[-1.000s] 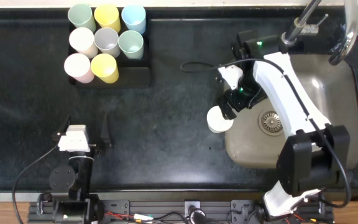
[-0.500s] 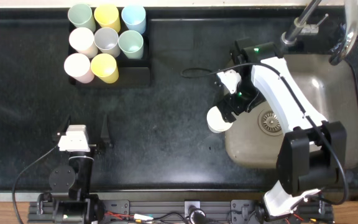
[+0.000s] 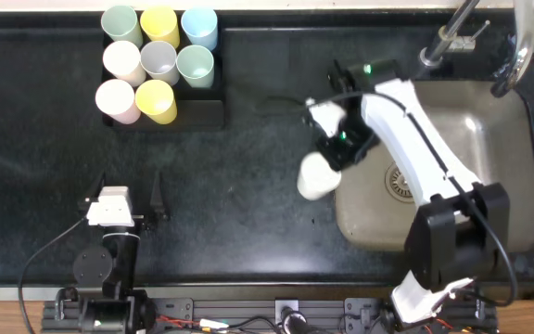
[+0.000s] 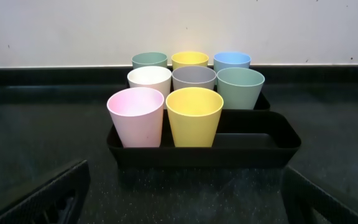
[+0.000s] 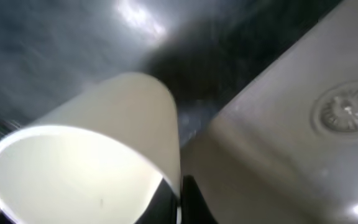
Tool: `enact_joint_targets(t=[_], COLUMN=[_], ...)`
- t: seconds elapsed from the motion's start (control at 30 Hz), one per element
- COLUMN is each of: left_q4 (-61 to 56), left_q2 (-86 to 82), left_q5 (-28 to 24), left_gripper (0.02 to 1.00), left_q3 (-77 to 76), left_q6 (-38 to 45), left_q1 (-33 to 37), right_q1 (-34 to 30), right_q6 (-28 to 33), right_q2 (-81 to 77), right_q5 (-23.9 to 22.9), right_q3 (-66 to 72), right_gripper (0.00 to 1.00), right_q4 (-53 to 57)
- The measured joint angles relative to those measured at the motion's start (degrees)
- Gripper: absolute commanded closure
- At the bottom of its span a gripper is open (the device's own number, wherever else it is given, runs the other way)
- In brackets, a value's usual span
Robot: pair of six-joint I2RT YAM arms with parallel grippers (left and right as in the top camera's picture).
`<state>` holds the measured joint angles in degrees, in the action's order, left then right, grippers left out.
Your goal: Store Cups
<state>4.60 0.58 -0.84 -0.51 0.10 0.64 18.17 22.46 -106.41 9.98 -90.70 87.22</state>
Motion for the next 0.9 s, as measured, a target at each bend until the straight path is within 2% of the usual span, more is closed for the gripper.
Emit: enact_joint_targets(t=[0.13,0.17,0.23,0.3,0.4,0.53,0.7,0.9], left_q4=[0.0,0.0,0.0,0.0,0.0,0.0,0.0,0.0], left_q2=[0.0,0.0,0.0,0.0,0.0,0.0,0.0,0.0], left_q5=[0.0,0.0,0.0,0.0,0.0,0.0,0.0,0.0], left_gripper=[0.023,0.02,0.02,0.018,0.02,0.02,0.02,0.02], left_q3=[0.0,0.0,0.0,0.0,0.0,0.0,0.0,0.0], left_q6=[0.0,0.0,0.0,0.0,0.0,0.0,0.0,0.0], left_q1=[0.0,0.0,0.0,0.0,0.0,0.0,0.0,0.0], right_q1=[1.6,2.8,5.2,9.4,17.0,21.5,23.1,22.8], right_q6=[-5.0,-6.4,-7.3,-7.9,-8.1,-9.3,-13.0,-17.7], right_q2=[-1.8,-2.3,-3.4,-6.1,-14.3,-23.2,-26.7,-26.5], right_q5=[-0.8,-0.9,-2.6,-6.4,-16.5,-21.7,-22.3,-16.7], right_q3=[-24.4,-34.2,-43.7,-52.4,-57.4,-57.4,-57.0,-57.0], right_gripper=[0.958,0.958,0.956,0.961,0.958,0.958,0.958,0.956], right_q4=[4.4,6.6,9.5,9.3,9.4,7.2,1.1,-2.0])
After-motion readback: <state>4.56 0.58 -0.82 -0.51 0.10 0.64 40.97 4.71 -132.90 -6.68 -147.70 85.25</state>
